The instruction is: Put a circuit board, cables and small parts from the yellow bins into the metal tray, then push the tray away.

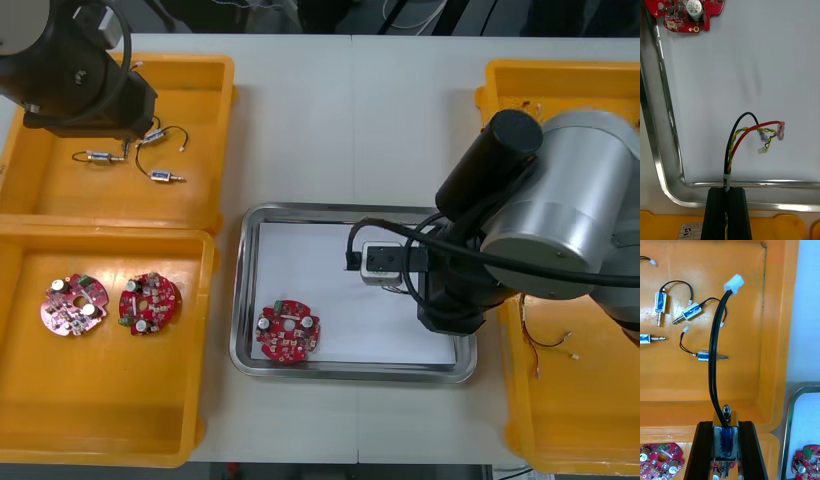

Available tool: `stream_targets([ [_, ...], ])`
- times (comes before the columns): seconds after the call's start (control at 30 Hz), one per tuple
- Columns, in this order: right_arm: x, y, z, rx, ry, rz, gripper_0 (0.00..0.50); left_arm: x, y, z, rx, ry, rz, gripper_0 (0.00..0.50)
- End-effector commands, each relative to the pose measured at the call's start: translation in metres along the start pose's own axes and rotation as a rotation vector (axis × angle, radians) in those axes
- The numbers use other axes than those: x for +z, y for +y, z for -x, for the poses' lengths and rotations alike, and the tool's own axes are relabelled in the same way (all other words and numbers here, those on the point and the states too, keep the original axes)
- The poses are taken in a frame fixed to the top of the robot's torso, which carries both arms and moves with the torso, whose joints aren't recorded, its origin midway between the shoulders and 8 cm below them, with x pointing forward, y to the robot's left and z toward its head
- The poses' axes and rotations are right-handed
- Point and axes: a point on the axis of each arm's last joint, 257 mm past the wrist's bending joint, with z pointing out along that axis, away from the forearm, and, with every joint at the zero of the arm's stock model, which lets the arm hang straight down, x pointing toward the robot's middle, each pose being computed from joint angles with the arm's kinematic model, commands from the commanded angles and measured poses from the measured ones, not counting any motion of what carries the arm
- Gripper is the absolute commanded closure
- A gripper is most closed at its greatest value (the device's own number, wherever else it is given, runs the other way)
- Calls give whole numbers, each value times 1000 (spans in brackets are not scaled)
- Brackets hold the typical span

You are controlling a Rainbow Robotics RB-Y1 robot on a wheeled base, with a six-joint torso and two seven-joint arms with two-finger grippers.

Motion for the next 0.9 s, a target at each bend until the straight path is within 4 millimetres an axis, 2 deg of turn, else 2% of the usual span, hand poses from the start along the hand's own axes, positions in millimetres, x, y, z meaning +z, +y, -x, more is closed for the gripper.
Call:
stream_targets([
  [0.03, 14, 18, 18, -57, -35, 9, 500, -11, -17, 2, 44, -35, -45, 500],
  [0.2, 30, 32, 26, -25, -71, 14, 500, -12, -26, 0, 50, -36, -67, 500],
  [0.43, 49, 37, 20, 5, -66, -20, 500, -12, -30, -3, 58, -26, -78, 500],
  [0.73, 75, 35, 20, 47, -55, -40, 500, -12, -31, -3, 60, -26, -82, 500],
  [0.9, 82, 30, 24, 70, -56, -47, 497, -11, -32, -4, 59, -22, -86, 500],
])
